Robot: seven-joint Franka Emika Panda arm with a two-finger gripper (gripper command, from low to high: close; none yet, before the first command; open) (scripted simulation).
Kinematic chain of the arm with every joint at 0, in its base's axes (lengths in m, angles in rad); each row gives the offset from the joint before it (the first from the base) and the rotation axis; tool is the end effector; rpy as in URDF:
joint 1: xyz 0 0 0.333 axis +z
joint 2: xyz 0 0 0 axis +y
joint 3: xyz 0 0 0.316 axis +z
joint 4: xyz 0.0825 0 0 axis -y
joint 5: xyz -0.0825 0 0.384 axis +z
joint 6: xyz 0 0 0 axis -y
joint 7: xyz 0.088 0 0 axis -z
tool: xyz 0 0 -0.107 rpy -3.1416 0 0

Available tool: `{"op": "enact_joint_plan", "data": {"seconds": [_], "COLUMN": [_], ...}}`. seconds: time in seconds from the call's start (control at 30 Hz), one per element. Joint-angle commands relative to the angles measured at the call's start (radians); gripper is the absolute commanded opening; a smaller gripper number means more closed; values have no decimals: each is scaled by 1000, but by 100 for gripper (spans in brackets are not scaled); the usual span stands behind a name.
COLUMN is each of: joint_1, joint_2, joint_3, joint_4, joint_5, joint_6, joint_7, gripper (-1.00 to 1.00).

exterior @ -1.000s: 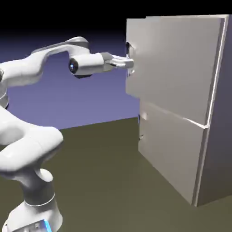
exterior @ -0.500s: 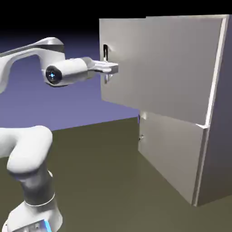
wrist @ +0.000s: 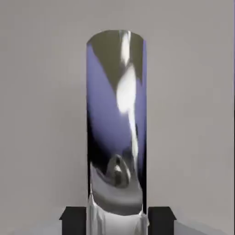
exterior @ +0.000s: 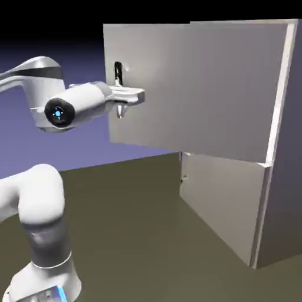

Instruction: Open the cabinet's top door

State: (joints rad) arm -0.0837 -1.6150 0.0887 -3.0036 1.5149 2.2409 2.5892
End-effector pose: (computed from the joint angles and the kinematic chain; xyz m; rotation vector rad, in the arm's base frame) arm 0.1805 0.0348 0.5716 -0.0259 1.7157 1.2321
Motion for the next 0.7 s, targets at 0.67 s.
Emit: {"op": "enact_joint_plan", "data": {"seconds": [0.67], "joint_1": [-742], "joint_2": [-185], "joint_3": [127], "joint_4": [-33], "joint_5": [305], "joint_6": [-703], "joint_7": [106], "gripper": [-100]}}
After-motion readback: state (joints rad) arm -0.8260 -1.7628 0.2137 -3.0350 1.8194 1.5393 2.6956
